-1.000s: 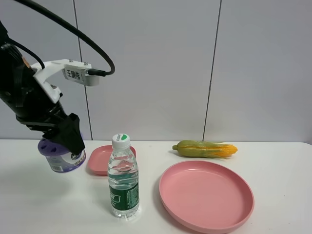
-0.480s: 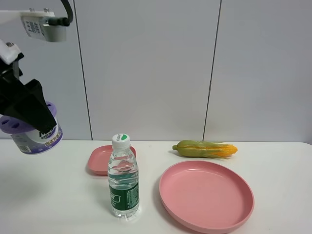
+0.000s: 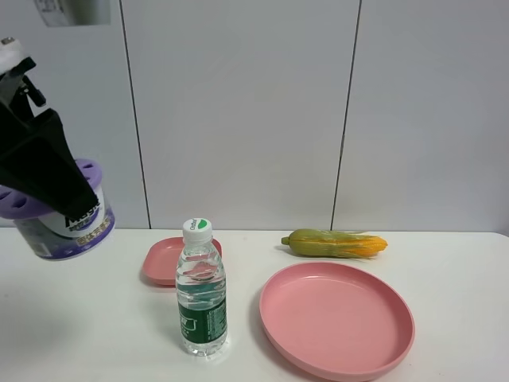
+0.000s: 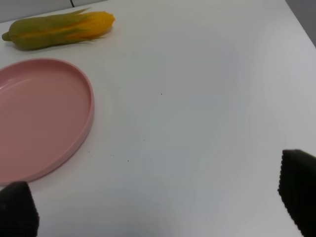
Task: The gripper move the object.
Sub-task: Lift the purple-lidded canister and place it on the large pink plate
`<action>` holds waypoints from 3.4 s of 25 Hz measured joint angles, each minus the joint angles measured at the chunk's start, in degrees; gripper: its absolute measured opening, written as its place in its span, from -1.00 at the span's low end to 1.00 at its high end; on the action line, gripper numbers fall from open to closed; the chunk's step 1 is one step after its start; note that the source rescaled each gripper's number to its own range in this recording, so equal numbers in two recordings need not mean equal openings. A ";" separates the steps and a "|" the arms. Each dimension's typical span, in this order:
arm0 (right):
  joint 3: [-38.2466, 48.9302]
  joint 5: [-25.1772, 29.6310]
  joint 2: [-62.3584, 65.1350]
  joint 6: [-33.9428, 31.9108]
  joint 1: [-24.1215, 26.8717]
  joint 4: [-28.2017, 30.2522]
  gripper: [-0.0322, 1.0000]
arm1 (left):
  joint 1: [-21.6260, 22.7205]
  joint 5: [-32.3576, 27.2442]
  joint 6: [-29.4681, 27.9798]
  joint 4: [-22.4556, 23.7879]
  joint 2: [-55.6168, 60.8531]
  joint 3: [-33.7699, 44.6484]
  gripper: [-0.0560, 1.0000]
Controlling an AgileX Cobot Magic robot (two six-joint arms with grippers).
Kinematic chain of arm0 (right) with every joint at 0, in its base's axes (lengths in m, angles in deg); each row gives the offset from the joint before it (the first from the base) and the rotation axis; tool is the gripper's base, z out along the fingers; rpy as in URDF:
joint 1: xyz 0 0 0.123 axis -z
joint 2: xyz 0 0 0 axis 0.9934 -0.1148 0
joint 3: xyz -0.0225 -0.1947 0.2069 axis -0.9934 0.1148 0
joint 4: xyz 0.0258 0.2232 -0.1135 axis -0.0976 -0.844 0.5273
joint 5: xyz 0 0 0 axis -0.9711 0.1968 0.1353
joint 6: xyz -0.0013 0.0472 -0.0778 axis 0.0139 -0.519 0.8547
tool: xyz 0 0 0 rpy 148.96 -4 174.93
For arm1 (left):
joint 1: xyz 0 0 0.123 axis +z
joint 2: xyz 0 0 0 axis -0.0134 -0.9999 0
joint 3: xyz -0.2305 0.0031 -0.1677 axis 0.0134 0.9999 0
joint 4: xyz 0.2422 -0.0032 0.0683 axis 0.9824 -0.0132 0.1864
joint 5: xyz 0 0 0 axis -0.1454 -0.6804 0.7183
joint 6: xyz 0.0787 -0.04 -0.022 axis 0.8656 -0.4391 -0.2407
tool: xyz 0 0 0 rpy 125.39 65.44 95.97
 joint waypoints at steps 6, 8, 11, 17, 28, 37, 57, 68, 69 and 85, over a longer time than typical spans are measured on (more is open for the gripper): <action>0.00 0.00 0.00 0.00 0.00 0.00 1.00 | -6.39 -0.06 -3.65 0.00 -1.31 -4.45 -0.87; 0.00 0.00 0.00 0.00 0.00 0.00 1.00 | -7.97 -0.14 -4.81 0.00 -3.22 -6.01 -0.87; 0.00 0.00 0.00 0.00 0.00 0.00 1.00 | -9.66 -0.42 -5.67 0.13 -6.70 -8.82 -0.87; 0.00 0.00 0.00 0.00 0.00 0.00 1.00 | -13.79 -0.43 -5.79 0.29 -14.81 -17.23 -0.87; 0.00 0.00 0.00 0.00 0.00 0.00 1.00 | -17.53 -0.36 -5.79 0.61 -30.80 -32.19 -0.87; 0.00 0.00 0.00 0.00 0.00 0.00 1.00 | -17.53 1.22 -5.42 1.99 -41.36 -36.79 -0.87; 0.00 0.00 0.00 0.00 0.00 0.00 1.00 | -17.82 4.86 -1.06 2.73 -56.73 -43.84 -0.87; 0.00 0.00 0.00 0.00 0.00 0.00 1.00 | -19.05 6.93 -0.68 2.74 -61.76 -43.84 -0.87; 0.00 0.00 0.00 0.00 0.00 0.00 1.00 | -19.25 7.06 -0.59 2.80 -62.07 -43.84 -0.87; 0.00 0.00 0.00 0.00 0.00 0.00 1.00 | -19.44 11.11 -0.33 2.76 -62.99 -43.84 -0.03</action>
